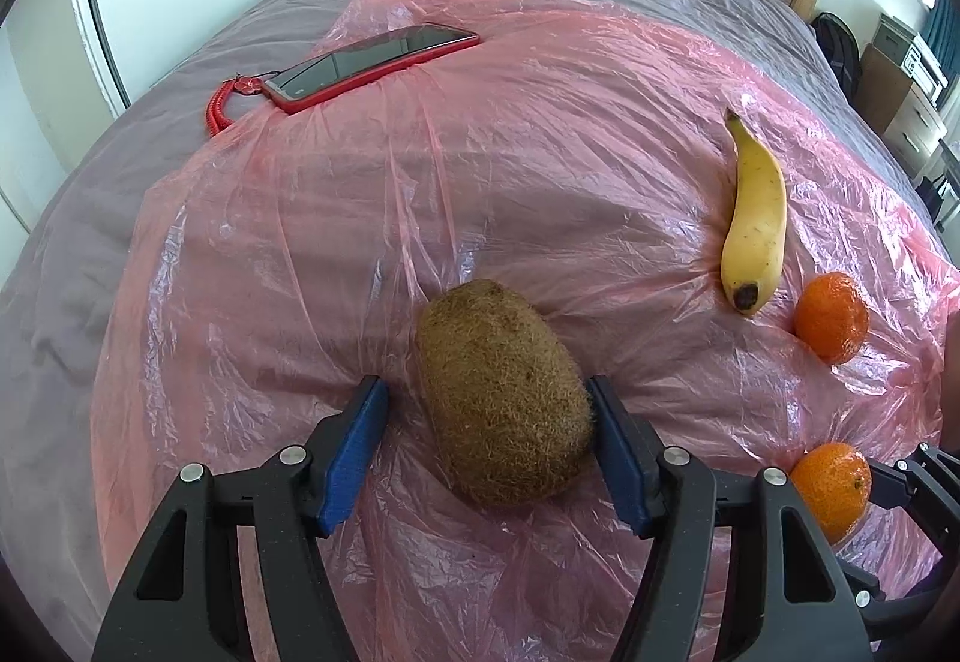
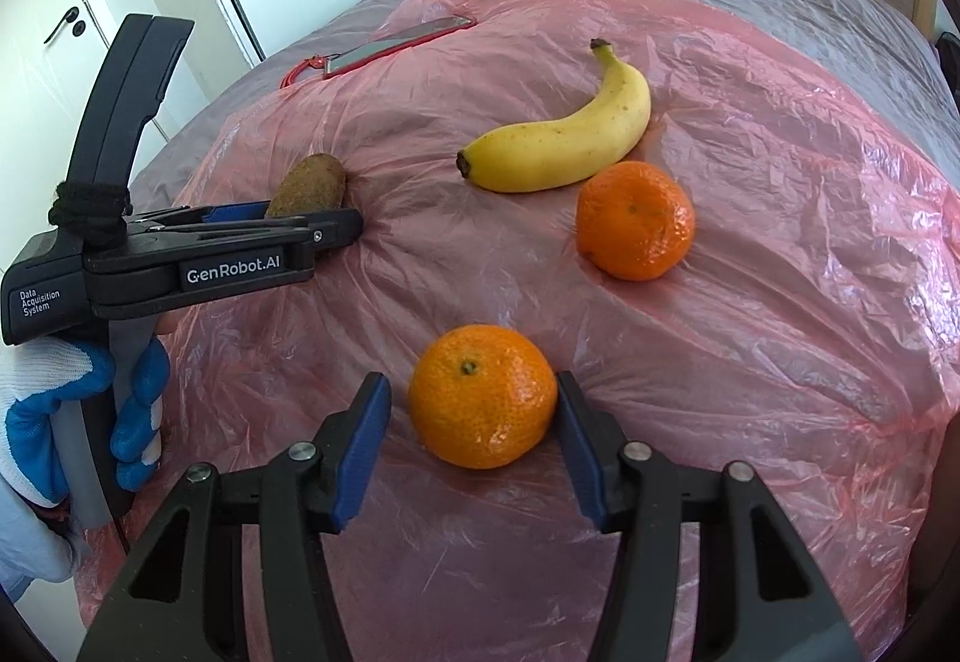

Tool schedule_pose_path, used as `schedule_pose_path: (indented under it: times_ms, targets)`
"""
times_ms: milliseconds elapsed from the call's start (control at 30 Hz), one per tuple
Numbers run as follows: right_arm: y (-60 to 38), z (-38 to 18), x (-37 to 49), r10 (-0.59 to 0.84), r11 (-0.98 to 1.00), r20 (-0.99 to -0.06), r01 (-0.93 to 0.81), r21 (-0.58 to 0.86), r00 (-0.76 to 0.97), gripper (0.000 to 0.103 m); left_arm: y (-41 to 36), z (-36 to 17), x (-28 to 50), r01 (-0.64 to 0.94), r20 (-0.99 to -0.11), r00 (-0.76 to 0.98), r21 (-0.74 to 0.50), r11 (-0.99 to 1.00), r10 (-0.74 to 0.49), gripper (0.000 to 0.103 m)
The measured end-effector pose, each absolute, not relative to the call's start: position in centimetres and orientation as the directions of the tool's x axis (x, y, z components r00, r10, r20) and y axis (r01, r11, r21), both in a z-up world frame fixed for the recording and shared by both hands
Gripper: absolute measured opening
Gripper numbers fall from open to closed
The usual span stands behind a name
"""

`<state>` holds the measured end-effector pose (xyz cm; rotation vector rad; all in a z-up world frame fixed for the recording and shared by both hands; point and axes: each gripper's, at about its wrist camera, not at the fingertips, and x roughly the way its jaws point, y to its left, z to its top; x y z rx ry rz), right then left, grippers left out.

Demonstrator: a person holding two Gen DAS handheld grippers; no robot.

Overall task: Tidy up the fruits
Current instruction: 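Grasp the brown kiwi with the left tool while the right tool grasps a mandarin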

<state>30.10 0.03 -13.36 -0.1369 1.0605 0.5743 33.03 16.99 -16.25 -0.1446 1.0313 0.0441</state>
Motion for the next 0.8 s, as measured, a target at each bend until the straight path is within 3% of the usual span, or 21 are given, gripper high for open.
schedule_pose_path:
  times_ms: [33,100,167,800]
  targets:
    - [0.0,-13.4,30.1,0.38,0.846,-0.853,-0.507,0.163,0.358,0.094,17.0,-16.3,33.1,-0.105,-0.857,0.515,-0.1,0.989,-0.032,0.061]
    - [0.1,-13.4,30.1,0.375,0.845,-0.855,-0.51,0.157,0.359,0.079,17.0,-16.2,33.1,-0.098,-0.855,0.517,-0.102,0.99,-0.037,0.052]
    - [0.0,-13.5,30.2,0.376,0.845,-0.855,-0.511,0.158,0.358,0.077,16.8,-16.2,33.0,-0.083,-0.853,0.519,-0.113,0.99,-0.054,0.043]
    - [-1.5,-10.4,28.7,0.435,0.838,-0.815,-0.504,0.21,0.384,0.075,16.7,-12.7,30.3,-0.054,-0.821,0.567,-0.108,0.993,-0.058,0.042]
